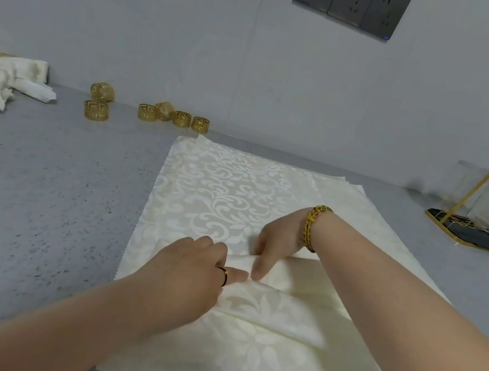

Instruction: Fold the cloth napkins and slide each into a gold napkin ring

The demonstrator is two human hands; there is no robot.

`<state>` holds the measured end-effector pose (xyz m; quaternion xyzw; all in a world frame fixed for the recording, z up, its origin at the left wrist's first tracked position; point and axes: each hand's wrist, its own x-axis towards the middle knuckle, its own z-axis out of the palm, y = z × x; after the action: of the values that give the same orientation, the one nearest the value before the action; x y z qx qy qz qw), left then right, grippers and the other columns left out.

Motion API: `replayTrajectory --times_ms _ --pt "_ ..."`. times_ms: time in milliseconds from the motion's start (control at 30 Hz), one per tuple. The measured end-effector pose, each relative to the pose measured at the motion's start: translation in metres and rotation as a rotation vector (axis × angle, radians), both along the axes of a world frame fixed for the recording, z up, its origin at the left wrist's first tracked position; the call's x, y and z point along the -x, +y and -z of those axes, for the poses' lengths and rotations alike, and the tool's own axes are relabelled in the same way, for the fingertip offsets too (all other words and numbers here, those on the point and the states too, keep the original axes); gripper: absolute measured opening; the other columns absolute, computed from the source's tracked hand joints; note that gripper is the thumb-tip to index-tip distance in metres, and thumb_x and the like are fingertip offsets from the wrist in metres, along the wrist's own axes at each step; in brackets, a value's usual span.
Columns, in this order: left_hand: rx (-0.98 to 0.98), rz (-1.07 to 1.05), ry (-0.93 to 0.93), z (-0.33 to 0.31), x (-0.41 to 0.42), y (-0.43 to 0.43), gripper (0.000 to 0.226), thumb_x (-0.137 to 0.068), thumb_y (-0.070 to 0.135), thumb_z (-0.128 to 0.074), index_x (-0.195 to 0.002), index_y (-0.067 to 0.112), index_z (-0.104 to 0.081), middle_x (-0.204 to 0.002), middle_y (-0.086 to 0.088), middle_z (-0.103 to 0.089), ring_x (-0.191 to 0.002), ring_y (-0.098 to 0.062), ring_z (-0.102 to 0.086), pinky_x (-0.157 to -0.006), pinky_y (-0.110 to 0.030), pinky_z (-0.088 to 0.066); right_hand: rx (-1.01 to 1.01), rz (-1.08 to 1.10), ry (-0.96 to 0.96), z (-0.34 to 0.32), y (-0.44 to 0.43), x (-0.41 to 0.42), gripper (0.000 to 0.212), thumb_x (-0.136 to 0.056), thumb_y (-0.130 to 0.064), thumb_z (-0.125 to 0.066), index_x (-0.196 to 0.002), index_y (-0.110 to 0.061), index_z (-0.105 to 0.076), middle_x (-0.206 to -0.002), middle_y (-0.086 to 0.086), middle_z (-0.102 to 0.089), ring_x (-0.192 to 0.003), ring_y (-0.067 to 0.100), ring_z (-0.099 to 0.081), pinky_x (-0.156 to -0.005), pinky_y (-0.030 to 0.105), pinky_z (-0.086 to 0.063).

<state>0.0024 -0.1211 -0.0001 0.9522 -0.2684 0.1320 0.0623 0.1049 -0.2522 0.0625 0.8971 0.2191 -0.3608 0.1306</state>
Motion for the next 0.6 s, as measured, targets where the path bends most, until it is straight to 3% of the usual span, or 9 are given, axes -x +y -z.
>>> replayTrajectory --times_ms 67,100,167,233,300,367,433,500,600 --pt "-0.039 -0.026 -0.099 0.008 -0.006 0.0 0.047 -0.093 0.018 -0.038 -0.131 0.045 -0.039 -0.089 0.007 -0.038 -0.083 -0.012 -0.042 -0.07 -0.018 -0.023 0.0 0.046 0.033 -0.002 -0.01 -0.002 0.031 -0.085 -0.036 -0.059 -0.111 -0.02 -0.06 -0.099 -0.002 -0.059 -0.094 0.017 -0.055 -0.095 0.03 -0.042" --pt "-0.054 -0.004 -0.098 0.008 -0.007 0.001 0.046 -0.089 0.017 -0.041 -0.124 0.046 -0.046 -0.083 0.008 -0.035 -0.074 -0.011 -0.039 -0.066 -0.018 -0.024 -0.007 0.066 0.038 -0.003 -0.016 -0.003 0.032 -0.085 -0.033 -0.06 -0.113 -0.018 -0.061 -0.1 -0.002 -0.059 -0.094 0.016 -0.055 -0.095 0.029 -0.042" --pt "-0.041 0.073 -0.064 0.005 -0.011 0.002 0.032 -0.068 0.022 -0.054 -0.088 0.04 -0.072 -0.062 0.013 -0.041 -0.051 -0.008 -0.039 -0.05 -0.015 -0.023 -0.011 0.09 0.015 -0.006 -0.026 -0.005 0.031 -0.085 -0.032 -0.059 -0.112 -0.016 -0.062 -0.099 -0.001 -0.059 -0.093 0.016 -0.054 -0.093 0.028 -0.041" --pt "-0.109 0.114 -0.094 0.006 -0.018 0.004 0.017 -0.059 0.027 -0.067 -0.071 0.036 -0.074 -0.068 0.015 -0.06 -0.05 -0.004 -0.052 -0.046 -0.009 -0.032 -0.001 0.094 -0.012 -0.008 -0.035 -0.009 0.021 -0.086 -0.032 -0.058 -0.101 -0.018 -0.064 -0.093 -0.001 -0.056 -0.086 0.015 -0.051 -0.083 0.026 -0.041" --pt "-0.123 0.141 0.004 0.003 -0.02 -0.003 0.021 -0.074 0.026 -0.071 -0.094 0.03 -0.073 -0.112 0.011 -0.064 -0.088 -0.005 -0.062 -0.069 -0.013 -0.048 0.021 0.093 -0.039 -0.008 -0.044 -0.012 0.013 -0.086 -0.031 -0.057 -0.077 -0.022 -0.058 -0.079 -0.004 -0.051 -0.075 0.013 -0.047 -0.07 0.022 -0.037" --pt "-0.171 0.129 0.048 0.007 -0.029 -0.006 0.03 -0.096 0.02 -0.044 -0.122 0.02 -0.059 -0.138 0.012 -0.045 -0.123 -0.007 -0.044 -0.099 -0.023 -0.038 0.04 0.1 -0.053 -0.008 -0.052 -0.014 0.02 -0.086 -0.031 -0.056 -0.068 -0.025 -0.051 -0.073 -0.006 -0.045 -0.076 0.015 -0.043 -0.066 0.023 -0.035" --pt "-0.219 0.083 0.121 0.005 -0.035 -0.012 0.032 -0.098 0.016 -0.034 -0.123 0.016 -0.054 -0.134 0.008 -0.046 -0.122 -0.012 -0.045 -0.1 -0.032 -0.038 -0.015 0.137 -0.061 -0.007 -0.062 -0.015 0.019 -0.086 -0.029 -0.057 -0.068 -0.026 -0.05 -0.073 -0.007 -0.045 -0.076 0.014 -0.042 -0.067 0.022 -0.034" --pt "-0.24 0.059 0.105 0.003 -0.033 -0.012 0.03 -0.097 0.012 -0.035 -0.121 0.017 -0.052 -0.128 0.008 -0.048 -0.114 -0.014 -0.048 -0.094 -0.032 -0.041 -0.124 0.181 -0.05 -0.006 -0.07 -0.016 0.019 -0.086 -0.024 -0.059 -0.068 -0.026 -0.052 -0.071 -0.009 -0.047 -0.068 0.008 -0.043 -0.063 0.016 -0.033" --pt "-0.178 0.17 0.083 0.003 -0.033 -0.014 0.049 -0.094 0.005 -0.034 -0.139 0.026 -0.034 -0.145 0.015 -0.031 -0.12 -0.015 -0.04 -0.098 -0.03 -0.035 -0.225 0.207 -0.041 -0.003 -0.076 -0.016 0.02 -0.086 -0.02 -0.06 -0.068 -0.027 -0.054 -0.069 -0.012 -0.051 -0.064 0.001 -0.045 -0.058 0.009 -0.035"
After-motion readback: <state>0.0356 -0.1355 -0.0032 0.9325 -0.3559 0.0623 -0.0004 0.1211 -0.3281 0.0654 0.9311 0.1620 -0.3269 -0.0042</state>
